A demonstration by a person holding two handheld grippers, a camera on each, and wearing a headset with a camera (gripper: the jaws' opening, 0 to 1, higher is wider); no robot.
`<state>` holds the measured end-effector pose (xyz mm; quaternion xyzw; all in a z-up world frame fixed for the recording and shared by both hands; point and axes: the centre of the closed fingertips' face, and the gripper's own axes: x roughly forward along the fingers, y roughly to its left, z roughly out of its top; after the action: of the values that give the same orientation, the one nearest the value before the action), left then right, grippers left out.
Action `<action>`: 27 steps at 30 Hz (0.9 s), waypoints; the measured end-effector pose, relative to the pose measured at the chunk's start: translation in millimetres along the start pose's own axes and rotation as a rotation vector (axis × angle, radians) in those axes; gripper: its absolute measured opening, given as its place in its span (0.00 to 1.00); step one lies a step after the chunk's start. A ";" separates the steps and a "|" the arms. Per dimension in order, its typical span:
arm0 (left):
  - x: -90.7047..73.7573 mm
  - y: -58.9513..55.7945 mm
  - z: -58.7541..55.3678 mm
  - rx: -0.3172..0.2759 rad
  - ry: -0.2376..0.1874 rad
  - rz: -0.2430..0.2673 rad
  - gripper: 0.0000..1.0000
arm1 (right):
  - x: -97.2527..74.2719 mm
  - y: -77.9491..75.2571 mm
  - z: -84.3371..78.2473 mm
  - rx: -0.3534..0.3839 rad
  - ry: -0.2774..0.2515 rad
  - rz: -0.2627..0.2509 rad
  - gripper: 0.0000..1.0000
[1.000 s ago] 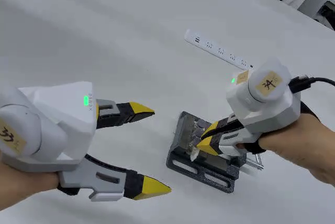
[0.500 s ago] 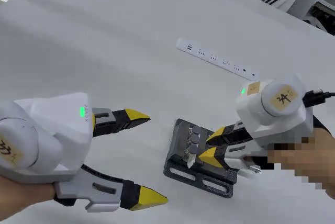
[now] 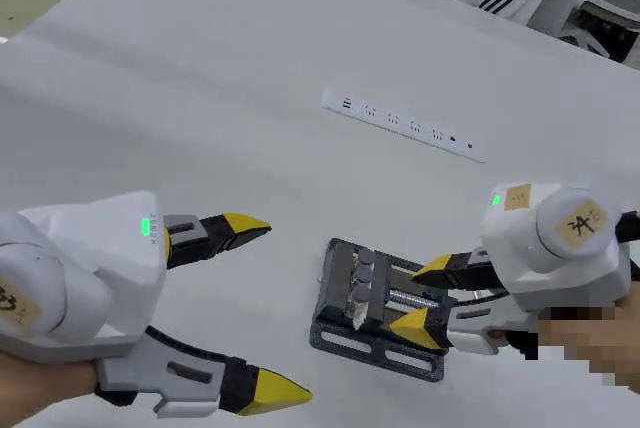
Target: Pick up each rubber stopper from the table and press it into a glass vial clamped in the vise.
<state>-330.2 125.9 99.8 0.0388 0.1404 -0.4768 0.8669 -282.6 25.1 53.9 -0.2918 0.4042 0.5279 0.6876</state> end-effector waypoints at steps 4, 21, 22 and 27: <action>-0.4 -0.9 0.7 0.002 0.001 -0.002 0.92 | -4.0 -1.5 -8.3 0.028 -0.042 -0.012 0.39; 5.2 3.2 -5.2 -0.024 0.021 -0.001 0.99 | -25.0 -4.7 -39.8 0.125 -0.266 -0.084 0.63; 5.8 4.1 -5.4 -0.031 0.018 0.001 0.99 | -26.7 -4.3 -41.3 0.130 -0.280 -0.089 0.64; 9.2 6.0 -11.5 -0.043 0.028 0.000 0.99 | -30.4 -5.2 -50.0 0.142 -0.340 -0.103 0.74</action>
<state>-322.9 123.9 85.9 0.0271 0.1628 -0.4730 0.8655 -293.5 -32.6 54.8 -0.1696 0.3031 0.5039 0.7909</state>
